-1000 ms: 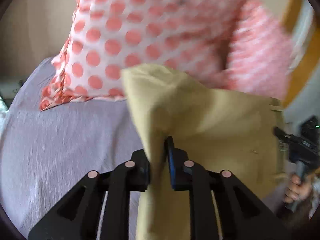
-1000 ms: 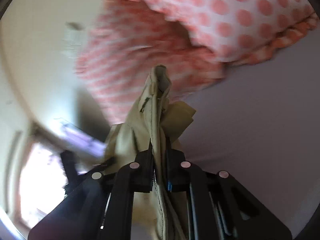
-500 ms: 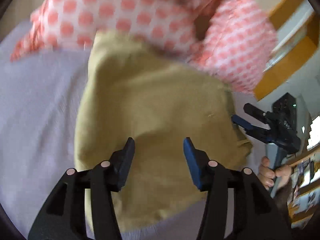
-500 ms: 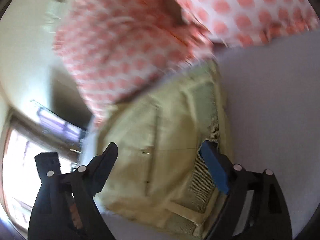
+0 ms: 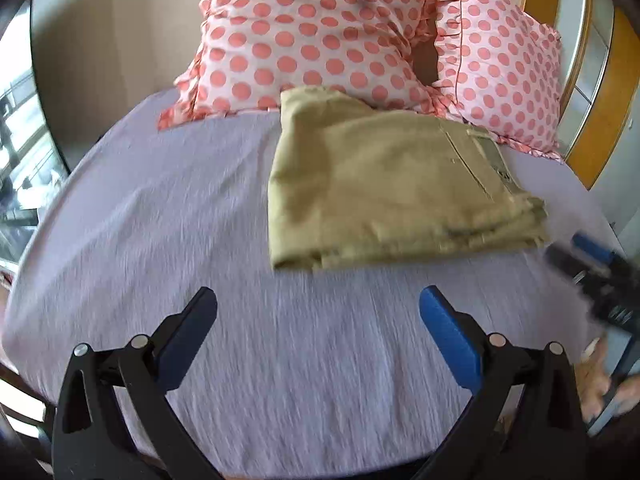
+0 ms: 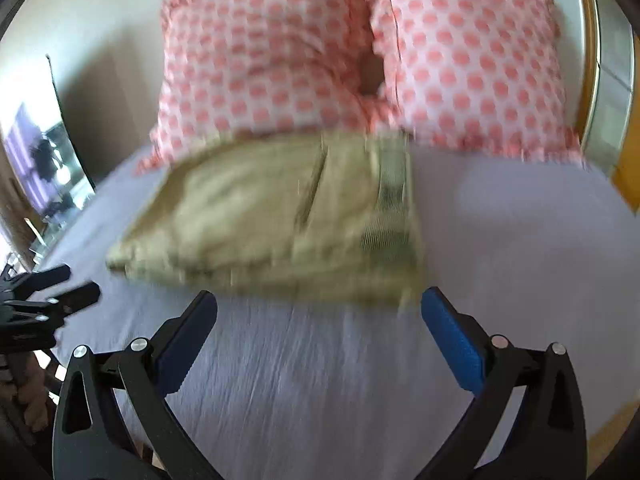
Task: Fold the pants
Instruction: 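Lay the folded pants on the bed and open both tools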
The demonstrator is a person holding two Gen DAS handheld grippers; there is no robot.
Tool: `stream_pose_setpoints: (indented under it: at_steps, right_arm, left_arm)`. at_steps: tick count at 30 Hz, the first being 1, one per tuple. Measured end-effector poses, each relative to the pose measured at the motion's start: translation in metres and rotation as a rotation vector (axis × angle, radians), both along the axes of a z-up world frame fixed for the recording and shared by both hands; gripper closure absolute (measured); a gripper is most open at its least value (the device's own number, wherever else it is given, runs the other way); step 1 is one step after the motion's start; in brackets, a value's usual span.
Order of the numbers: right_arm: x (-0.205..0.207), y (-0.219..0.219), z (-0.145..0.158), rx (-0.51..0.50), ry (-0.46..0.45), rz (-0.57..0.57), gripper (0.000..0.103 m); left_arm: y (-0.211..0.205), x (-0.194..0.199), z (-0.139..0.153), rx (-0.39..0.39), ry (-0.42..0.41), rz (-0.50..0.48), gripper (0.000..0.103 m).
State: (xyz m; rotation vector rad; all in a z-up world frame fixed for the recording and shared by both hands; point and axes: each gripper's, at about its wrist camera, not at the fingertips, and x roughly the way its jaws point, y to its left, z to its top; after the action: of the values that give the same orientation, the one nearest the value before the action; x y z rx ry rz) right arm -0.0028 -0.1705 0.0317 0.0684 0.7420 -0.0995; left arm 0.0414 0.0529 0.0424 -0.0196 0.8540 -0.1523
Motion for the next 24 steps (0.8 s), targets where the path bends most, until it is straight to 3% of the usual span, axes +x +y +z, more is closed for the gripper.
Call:
stream_pose_setpoints:
  at_steps: [6, 9, 15, 24]
  right_arm:
    - [-0.004, 0.014, -0.030, -0.025, 0.073, -0.031, 0.001]
    - [-0.011, 0.016, -0.034, -0.032, 0.086, -0.038, 0.001]
    - [-0.012, 0.024, -0.039, -0.106, 0.095, -0.053, 0.001]
    - [-0.013, 0.021, -0.039, -0.098, 0.095, -0.065, 0.001]
  left_arm:
    - [-0.012, -0.006, -0.025, 0.120, 0.021, 0.040, 0.002]
    - [-0.011, -0.008, -0.036, 0.088, 0.066, 0.031, 0.002]
    - [-0.010, -0.016, -0.038, 0.093, 0.037, 0.058, 0.002]
    - [-0.009, -0.017, -0.038, 0.095, 0.024, 0.056, 0.002]
